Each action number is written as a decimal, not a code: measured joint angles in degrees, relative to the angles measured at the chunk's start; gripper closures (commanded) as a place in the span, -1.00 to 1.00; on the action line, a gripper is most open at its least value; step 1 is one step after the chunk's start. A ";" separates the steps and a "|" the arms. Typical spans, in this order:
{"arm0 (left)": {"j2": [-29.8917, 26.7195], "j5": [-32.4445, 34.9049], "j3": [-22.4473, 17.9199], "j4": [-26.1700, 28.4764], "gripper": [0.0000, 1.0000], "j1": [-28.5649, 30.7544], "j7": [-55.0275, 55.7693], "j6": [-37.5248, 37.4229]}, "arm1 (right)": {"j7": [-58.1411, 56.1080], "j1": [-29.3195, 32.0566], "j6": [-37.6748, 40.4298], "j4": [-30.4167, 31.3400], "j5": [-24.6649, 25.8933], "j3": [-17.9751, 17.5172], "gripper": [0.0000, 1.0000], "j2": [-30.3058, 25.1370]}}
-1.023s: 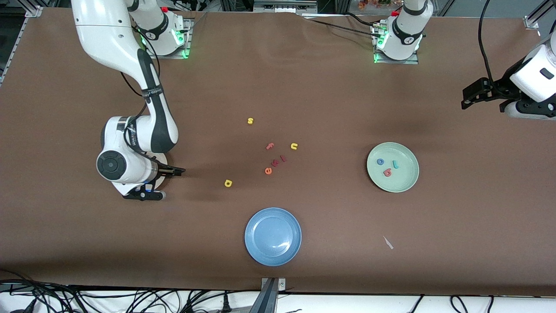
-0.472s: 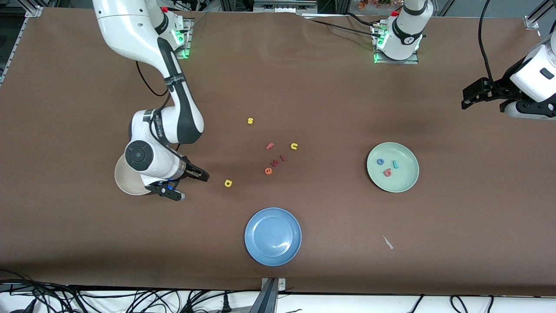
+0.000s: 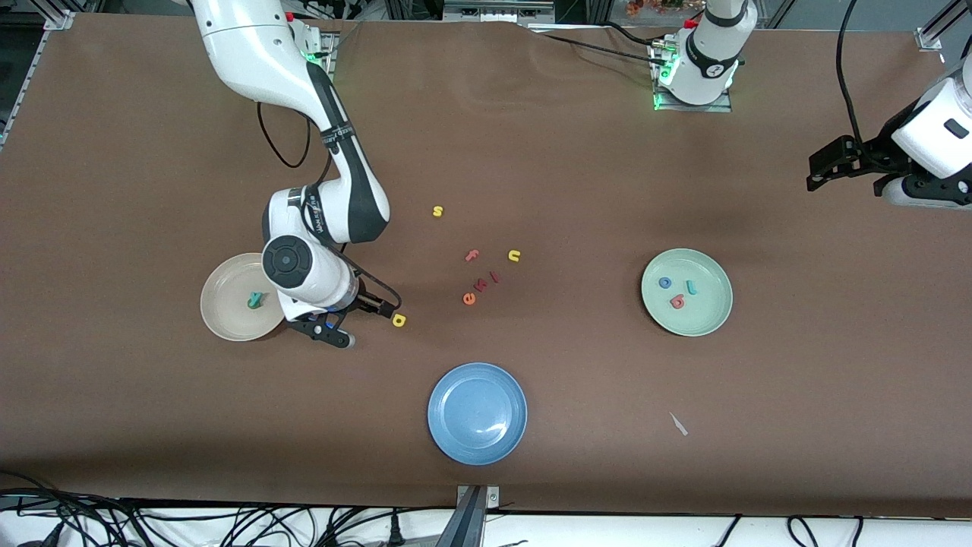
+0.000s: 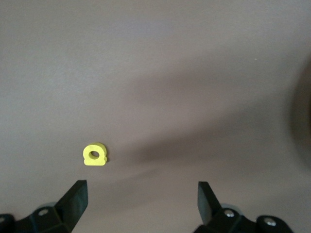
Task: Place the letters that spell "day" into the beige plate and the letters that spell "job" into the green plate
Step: 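Move the right gripper over the yellow letter and lower it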
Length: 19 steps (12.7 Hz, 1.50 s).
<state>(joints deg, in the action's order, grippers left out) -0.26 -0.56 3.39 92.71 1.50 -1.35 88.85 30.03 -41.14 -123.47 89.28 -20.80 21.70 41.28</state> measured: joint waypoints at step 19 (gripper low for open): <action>0.00 0.02 0.00 0.00 -1.00 0.01 0.00 0.00 | -3.09 -0.87 -0.38 -11.31 0.38 -1.88 -0.99 10.39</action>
<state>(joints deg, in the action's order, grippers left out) -0.26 -0.54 3.39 92.71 1.51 -1.35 88.85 26.94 -42.02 -123.86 77.96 -20.42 19.82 51.66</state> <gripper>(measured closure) 0.000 0.004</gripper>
